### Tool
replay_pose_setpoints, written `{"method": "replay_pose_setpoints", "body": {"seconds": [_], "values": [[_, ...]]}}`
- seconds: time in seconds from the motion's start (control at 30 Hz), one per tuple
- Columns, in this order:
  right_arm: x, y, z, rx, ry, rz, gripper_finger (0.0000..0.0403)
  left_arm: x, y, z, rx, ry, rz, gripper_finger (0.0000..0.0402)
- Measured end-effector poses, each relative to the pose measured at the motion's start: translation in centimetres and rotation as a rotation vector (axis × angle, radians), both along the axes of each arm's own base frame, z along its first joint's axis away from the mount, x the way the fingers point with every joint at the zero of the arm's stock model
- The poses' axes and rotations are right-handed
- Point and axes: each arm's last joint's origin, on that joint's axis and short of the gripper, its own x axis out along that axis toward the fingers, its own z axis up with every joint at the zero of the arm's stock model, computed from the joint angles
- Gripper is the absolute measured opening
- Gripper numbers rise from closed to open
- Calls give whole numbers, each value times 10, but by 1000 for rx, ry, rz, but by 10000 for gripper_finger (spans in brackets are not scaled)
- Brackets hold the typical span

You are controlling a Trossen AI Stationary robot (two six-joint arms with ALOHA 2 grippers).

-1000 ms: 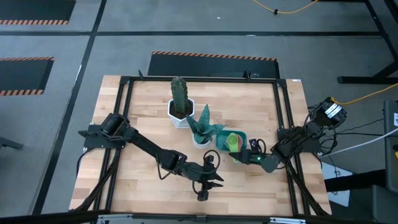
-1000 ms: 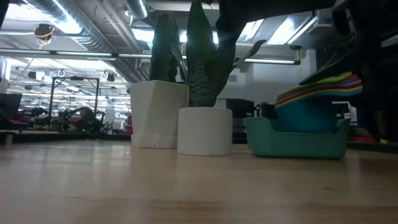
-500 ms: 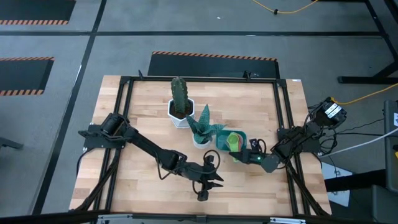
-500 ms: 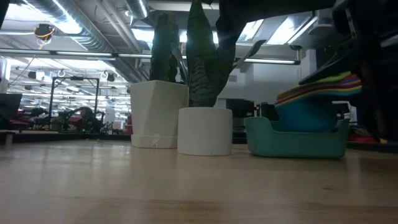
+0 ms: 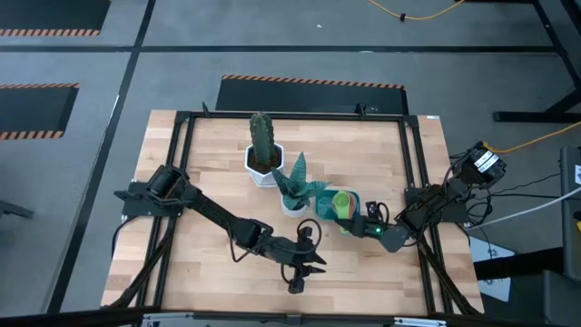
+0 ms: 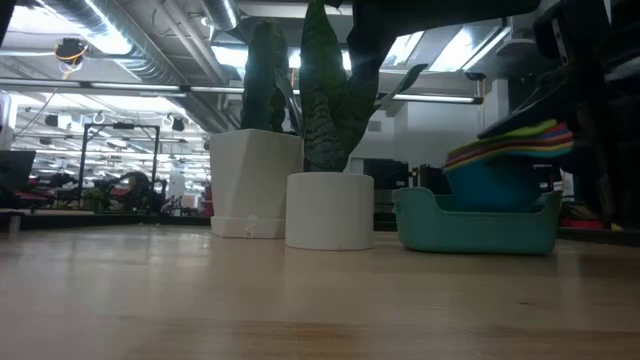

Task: Nest measuring cups in basket
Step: Put the nested measuring cups into the green bin

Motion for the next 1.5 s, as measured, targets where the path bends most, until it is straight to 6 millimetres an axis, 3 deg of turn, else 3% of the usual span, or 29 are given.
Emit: {"method": "replay_pose_setpoints", "body": {"seconds": [0.57, 0.9, 1.27, 1.5], "values": [[-1, 0, -4, -3, 53, 56, 102, 0, 0, 0, 0, 0, 0, 96], [0, 0, -4, 3, 58, 71, 143, 0, 0, 0, 0, 0, 0, 96], [0, 0, -4, 4, 58, 72, 146, 0, 0, 0, 0, 0, 0, 96], [0, 3, -5, 40, 87, 161, 147, 0, 0, 0, 0, 0, 0, 96]]}}
